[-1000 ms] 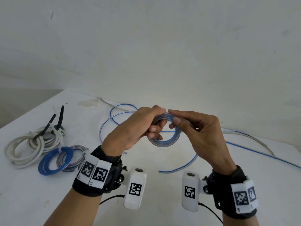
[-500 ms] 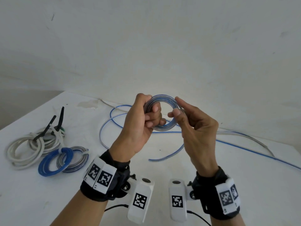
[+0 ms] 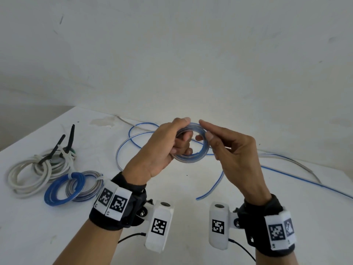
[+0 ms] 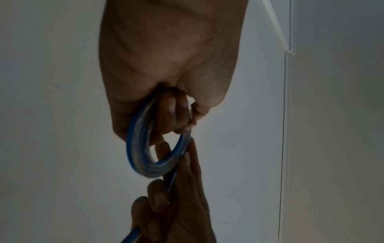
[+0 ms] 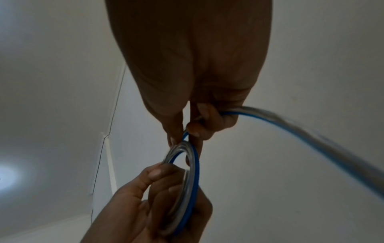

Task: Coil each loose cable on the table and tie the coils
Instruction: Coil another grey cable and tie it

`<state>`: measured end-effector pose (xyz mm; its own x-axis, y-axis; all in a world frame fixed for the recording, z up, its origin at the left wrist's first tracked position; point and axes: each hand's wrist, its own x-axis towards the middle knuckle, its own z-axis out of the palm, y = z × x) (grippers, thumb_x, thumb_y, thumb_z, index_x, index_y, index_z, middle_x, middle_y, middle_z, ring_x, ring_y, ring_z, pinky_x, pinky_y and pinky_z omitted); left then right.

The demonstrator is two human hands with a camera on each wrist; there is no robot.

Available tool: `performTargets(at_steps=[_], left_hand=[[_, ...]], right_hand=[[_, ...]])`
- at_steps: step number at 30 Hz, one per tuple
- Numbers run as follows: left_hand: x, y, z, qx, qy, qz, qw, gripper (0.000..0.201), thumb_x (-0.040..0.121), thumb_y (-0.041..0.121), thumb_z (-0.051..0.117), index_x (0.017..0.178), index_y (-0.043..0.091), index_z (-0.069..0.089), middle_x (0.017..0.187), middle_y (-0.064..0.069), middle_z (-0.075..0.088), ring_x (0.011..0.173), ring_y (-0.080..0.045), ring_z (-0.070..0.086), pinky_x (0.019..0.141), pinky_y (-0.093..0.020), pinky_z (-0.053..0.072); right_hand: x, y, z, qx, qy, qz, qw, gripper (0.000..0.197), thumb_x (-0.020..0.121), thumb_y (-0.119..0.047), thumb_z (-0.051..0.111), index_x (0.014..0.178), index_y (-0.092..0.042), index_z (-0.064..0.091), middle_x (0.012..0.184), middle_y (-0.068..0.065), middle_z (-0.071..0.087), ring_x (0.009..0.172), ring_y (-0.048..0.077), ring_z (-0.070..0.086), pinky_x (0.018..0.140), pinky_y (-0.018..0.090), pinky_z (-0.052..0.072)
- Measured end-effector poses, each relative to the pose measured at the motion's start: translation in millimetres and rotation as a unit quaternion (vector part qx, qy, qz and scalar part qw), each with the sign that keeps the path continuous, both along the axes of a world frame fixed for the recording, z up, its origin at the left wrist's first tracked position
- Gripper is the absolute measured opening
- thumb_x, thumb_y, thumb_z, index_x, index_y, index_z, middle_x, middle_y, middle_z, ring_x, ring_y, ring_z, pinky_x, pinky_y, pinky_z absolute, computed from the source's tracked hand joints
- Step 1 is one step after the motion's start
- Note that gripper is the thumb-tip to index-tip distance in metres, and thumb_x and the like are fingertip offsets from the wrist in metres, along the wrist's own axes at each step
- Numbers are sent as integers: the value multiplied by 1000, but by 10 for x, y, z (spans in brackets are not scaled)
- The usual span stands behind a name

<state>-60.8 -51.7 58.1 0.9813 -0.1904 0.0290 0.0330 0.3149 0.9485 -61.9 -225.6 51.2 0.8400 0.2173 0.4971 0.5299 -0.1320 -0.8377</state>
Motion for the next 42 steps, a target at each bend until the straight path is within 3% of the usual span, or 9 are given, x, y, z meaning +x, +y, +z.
performTargets(at_steps=[3, 7, 11, 15, 19, 25, 31, 36, 42], left_hand=[[0, 6, 36, -97, -7, 34, 995, 50, 105, 28, 37, 58, 16, 40, 48, 5, 15, 42, -12, 15, 56, -27, 41], [-16, -36, 26, -142, -11, 71, 987, 49, 104, 28, 35, 56, 16, 38, 50, 3, 11, 46, -15, 12, 53, -26, 43], [2, 49, 21, -49, 24, 13, 998, 44, 98, 22, 27, 65, 8, 53, 48, 0, 23, 44, -17, 21, 67, -32, 54], [1, 92, 2, 48, 38, -29, 998, 47, 99, 22, 26, 69, 7, 59, 48, 1, 24, 44, -16, 19, 66, -33, 55], [-7, 49, 12, 89, 44, 1, 995, 42, 99, 24, 32, 63, 10, 47, 47, 6, 20, 46, -15, 14, 56, -30, 42], [36, 167, 80, -136, 27, 49, 989, 37, 95, 24, 30, 61, 15, 41, 49, 7, 13, 46, -14, 5, 46, -25, 32], [15, 88, 74, -224, 23, 77, 971, 38, 95, 27, 31, 60, 15, 41, 56, 4, 7, 47, -14, 6, 46, -23, 33], [58, 197, 26, -179, 40, -24, 983, 40, 91, 24, 23, 62, 13, 49, 50, 3, 19, 42, -14, 19, 58, -29, 49], [75, 294, -57, 23, 74, -121, 990, 53, 98, 30, 24, 63, 9, 57, 45, 0, 26, 39, -17, 25, 71, -35, 58]], right_hand=[[1, 99, -52, 53, 7, 4, 999, 28, 99, -17, 61, 123, -29, 69, 89, 0, 80, 55, 4, 49, 57, 17, 39], [-20, 265, -124, 88, -5, -19, 996, 30, 100, -14, 62, 125, -28, 68, 85, 0, 78, 62, 2, 57, 65, 14, 42], [16, 139, -85, 28, -19, -42, 999, 28, 102, -12, 58, 122, -26, 72, 81, 4, 73, 79, 26, 65, 70, 29, 47], [12, 57, -72, -50, -17, -9, 999, 30, 103, -12, 57, 119, -31, 73, 82, 0, 70, 78, 25, 63, 68, 34, 48], [0, 106, -108, -81, -21, -1, 997, 34, 103, -11, 57, 120, -36, 72, 86, -10, 72, 77, 17, 62, 63, 22, 43], [-22, 130, -86, 28, -29, -20, 999, 36, 103, -9, 56, 122, -36, 70, 83, 0, 74, 57, 4, 46, 59, 16, 37], [-80, 402, -200, 101, -24, -70, 992, 31, 94, -18, 70, 124, -27, 71, 65, -20, 59, 58, 3, 41, 60, 9, 35], [-13, 299, -174, 78, -14, -69, 994, 29, 97, -16, 67, 124, -26, 71, 102, -7, 78, 83, 4, 67, 77, 16, 49], [47, 60, -145, -62, 0, -2, 998, 31, 101, -19, 62, 119, -42, 72, 87, 4, 76, 76, 42, 66, 72, 51, 54]])
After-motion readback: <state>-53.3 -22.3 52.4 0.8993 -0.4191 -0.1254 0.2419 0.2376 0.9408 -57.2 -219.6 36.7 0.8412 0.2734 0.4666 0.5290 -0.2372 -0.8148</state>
